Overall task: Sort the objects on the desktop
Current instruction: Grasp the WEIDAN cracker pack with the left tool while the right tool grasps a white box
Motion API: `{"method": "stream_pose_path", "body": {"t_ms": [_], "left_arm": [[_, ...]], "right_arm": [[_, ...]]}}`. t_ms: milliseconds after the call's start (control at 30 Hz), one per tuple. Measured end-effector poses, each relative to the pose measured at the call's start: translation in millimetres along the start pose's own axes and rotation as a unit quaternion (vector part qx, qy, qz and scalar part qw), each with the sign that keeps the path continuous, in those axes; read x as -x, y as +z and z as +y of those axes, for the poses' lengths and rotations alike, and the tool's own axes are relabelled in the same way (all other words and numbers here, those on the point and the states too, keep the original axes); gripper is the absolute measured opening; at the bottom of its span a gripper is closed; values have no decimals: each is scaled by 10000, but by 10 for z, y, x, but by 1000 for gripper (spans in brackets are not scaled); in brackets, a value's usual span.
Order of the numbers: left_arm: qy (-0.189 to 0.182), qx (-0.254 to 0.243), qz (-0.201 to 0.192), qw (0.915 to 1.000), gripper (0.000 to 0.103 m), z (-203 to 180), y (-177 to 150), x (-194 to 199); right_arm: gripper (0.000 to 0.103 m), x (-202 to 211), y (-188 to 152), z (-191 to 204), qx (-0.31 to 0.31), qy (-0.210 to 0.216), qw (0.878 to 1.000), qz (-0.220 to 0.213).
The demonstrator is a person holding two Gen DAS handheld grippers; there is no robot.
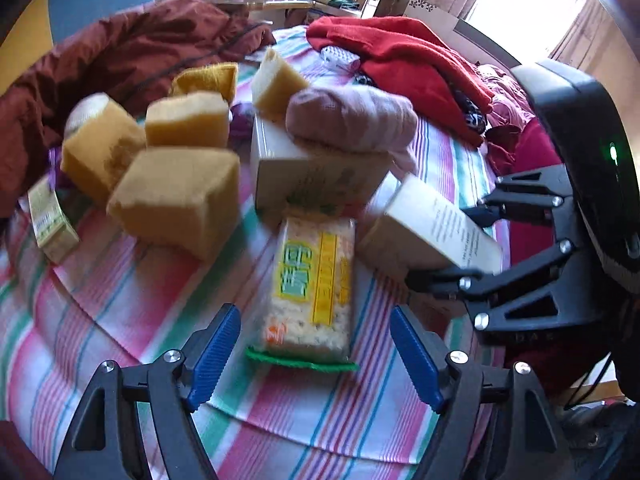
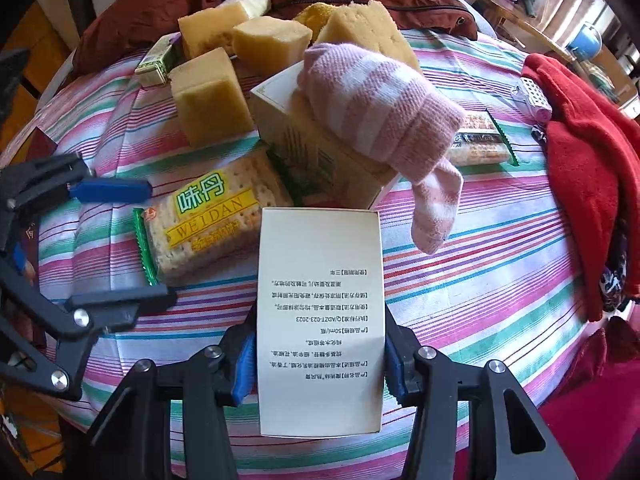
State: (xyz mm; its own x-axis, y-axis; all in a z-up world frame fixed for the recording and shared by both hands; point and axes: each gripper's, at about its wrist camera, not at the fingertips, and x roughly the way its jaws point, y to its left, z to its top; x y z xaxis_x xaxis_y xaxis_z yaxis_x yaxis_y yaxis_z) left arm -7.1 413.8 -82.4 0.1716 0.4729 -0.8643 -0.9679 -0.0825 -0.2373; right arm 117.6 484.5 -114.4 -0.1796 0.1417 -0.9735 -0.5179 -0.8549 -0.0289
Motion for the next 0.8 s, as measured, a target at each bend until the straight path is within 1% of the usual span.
{"method": "stream_pose_path", "body": {"t_ms": [67, 100, 133, 167, 200, 233, 267, 300, 333, 367, 467, 533, 633, 800], "left_arm": [[20, 4, 15, 10000, 80, -21, 61, -46], [77, -51, 22, 10000, 80, -30, 68, -70], [152, -99, 41, 9998, 80, -56, 82, -109], [218, -111, 85, 9997, 77, -63, 96, -152], [263, -92, 125, 9995, 75, -62, 100, -184], [350, -58, 162, 9992, 71, -51, 106, -217], [456, -31, 204, 9987, 63, -44, 127, -250], [482, -31, 215, 9986, 60, -42, 119, -272], [471, -46, 202, 9987, 55, -48, 104, -275], [543, -84, 194, 9983, 51, -66, 89, -271], [707, -68, 161, 9973, 49, -102, 40, -233], [789, 87, 113, 9968, 49, -98, 5, -189], [850, 466, -38, 9953, 49, -58, -70, -56], [977, 1136, -492, 9875, 49, -29, -238, 365]], "right_arm": [[53, -11, 17, -16, -2, -5, 10000, 15], [53, 20, 27, -141, 2, 2, 10000, 20], [53, 8, 25, -145, 3, 1, 10000, 32], [53, 50, 122, -160, 9, 0, 10000, 45], [52, 43, 142, -165, 15, -32, 10000, 65], [53, 29, 147, -172, 7, -52, 9999, 86], [53, 26, 152, -176, 7, -37, 10000, 86], [52, 24, 155, -179, 9, -27, 10000, 83], [52, 19, 156, -183, 12, -31, 10000, 89], [52, 13, 158, -183, 31, -41, 9999, 95], [51, 25, 164, -185, 70, -42, 10000, 41], [50, 46, 168, -190, 84, -21, 10000, -24], [50, 96, 185, -217, 70, 91, 9998, -157], [50, 204, 182, -224, 74, 408, 9983, -408]]}}
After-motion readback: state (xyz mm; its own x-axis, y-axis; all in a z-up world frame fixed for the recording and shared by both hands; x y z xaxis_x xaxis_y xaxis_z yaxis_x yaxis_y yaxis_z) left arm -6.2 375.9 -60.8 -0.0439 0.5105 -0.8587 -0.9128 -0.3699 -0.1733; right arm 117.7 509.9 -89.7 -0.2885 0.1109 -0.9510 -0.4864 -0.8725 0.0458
